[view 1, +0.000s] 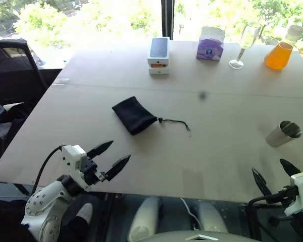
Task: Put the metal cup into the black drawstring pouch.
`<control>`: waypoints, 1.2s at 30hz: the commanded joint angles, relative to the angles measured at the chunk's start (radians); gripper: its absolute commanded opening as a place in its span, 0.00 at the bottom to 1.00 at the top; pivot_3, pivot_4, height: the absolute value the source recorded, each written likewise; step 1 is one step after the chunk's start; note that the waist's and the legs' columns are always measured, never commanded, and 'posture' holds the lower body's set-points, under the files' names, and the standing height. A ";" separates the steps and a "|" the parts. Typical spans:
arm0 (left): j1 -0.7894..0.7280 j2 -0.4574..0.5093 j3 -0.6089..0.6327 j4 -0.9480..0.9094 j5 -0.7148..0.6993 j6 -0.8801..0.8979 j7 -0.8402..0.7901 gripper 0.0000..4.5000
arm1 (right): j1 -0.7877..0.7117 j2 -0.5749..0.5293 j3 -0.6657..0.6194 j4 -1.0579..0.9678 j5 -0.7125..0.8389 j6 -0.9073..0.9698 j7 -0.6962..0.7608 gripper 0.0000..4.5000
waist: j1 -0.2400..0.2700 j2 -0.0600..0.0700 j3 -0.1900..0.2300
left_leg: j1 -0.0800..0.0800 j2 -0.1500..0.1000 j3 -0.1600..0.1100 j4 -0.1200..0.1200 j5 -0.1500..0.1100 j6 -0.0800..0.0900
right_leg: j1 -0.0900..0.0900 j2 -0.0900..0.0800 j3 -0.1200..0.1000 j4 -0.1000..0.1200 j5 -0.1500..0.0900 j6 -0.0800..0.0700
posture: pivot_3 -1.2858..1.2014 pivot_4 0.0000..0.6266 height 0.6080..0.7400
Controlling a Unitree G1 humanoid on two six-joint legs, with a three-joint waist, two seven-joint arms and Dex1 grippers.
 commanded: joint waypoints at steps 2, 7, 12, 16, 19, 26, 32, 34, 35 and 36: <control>-0.046 -0.005 0.009 -0.062 -0.009 0.021 0.067 0.99 | -0.057 -0.062 0.026 -0.021 0.032 -0.051 0.101 1.00 | -0.001 0.000 0.000 | 0.000 0.000 0.000 0.000 0.000 0.000 | 0.000 0.000 0.000 0.000 0.000 0.000 | 0.52 0.24 1.00; -0.107 -0.009 -0.031 -0.164 0.086 0.122 0.257 0.99 | -0.160 -0.131 0.076 -0.025 0.086 -0.068 0.202 1.00 | 0.001 -0.001 -0.001 | 0.002 0.001 0.001 0.001 0.000 0.000 | 0.002 0.000 -0.002 0.000 0.002 -0.001 | 0.52 0.24 1.00; -0.161 0.035 -0.107 -0.287 0.232 0.288 0.420 0.99 | -0.244 -0.195 0.109 -0.009 0.097 -0.109 0.303 1.00 | 0.001 -0.001 -0.001 | 0.002 0.001 0.001 0.001 0.000 0.000 | 0.002 0.002 -0.003 0.000 0.004 0.003 | 0.52 0.24 1.00; -0.245 0.070 -0.146 -0.372 0.288 0.514 0.533 0.99 | -0.299 -0.229 0.124 -0.030 0.128 -0.089 0.332 1.00 | 0.002 -0.001 -0.001 | 0.002 0.001 0.001 0.001 0.000 0.000 | 0.003 0.002 -0.003 0.000 0.004 0.003 | 0.52 0.24 1.00; -0.294 0.079 -0.196 -0.410 0.345 0.593 0.587 0.99 | -0.313 -0.246 0.131 -0.026 0.140 -0.102 0.364 1.00 | 0.001 -0.001 -0.001 | 0.003 0.001 0.000 0.001 0.000 0.000 | 0.003 0.003 -0.003 0.000 0.004 0.004 | 0.52 0.24 1.00; -0.419 0.107 -0.335 -0.402 0.442 0.745 0.631 0.99 | -0.318 -0.242 0.139 0.003 0.141 -0.137 0.398 1.00 | 0.002 -0.001 -0.001 | 0.003 0.001 0.001 0.001 0.000 0.000 | 0.004 0.004 -0.003 0.000 0.004 0.004 | 0.52 0.24 1.00; -0.541 0.131 -0.461 -0.335 0.497 0.841 0.619 0.99 | -0.327 -0.218 0.168 0.004 0.119 -0.137 0.373 1.00 | 0.001 -0.001 -0.001 | 0.004 0.001 0.001 0.001 0.000 0.000 | 0.005 0.007 -0.002 0.000 0.005 0.004 | 0.52 0.24 1.00; -0.573 0.137 -0.496 -0.308 0.522 0.858 0.623 0.99 | -0.327 -0.215 0.175 -0.012 0.115 -0.126 0.361 1.00 | 0.002 -0.002 0.000 | 0.004 0.001 0.001 0.001 0.000 0.000 | 0.004 0.007 -0.001 0.001 0.005 0.004 | 0.52 0.24 1.00; -0.594 0.140 -0.523 -0.283 0.541 0.857 0.626 0.99 | -0.326 -0.214 0.177 -0.021 0.115 -0.120 0.352 1.00 | 0.002 -0.002 0.000 | 0.004 0.001 0.001 0.001 0.000 0.000 | 0.004 0.007 -0.002 0.001 0.005 0.004 | 0.52 0.24 1.00; -0.607 0.142 -0.542 -0.267 0.555 0.856 0.626 0.99 | -0.325 -0.213 0.178 -0.027 0.115 -0.116 0.346 1.00 | 0.002 -0.002 0.000 | 0.004 0.001 0.001 0.001 0.000 0.000 | 0.004 0.007 -0.002 0.001 0.005 0.004 | 0.52 0.24 1.00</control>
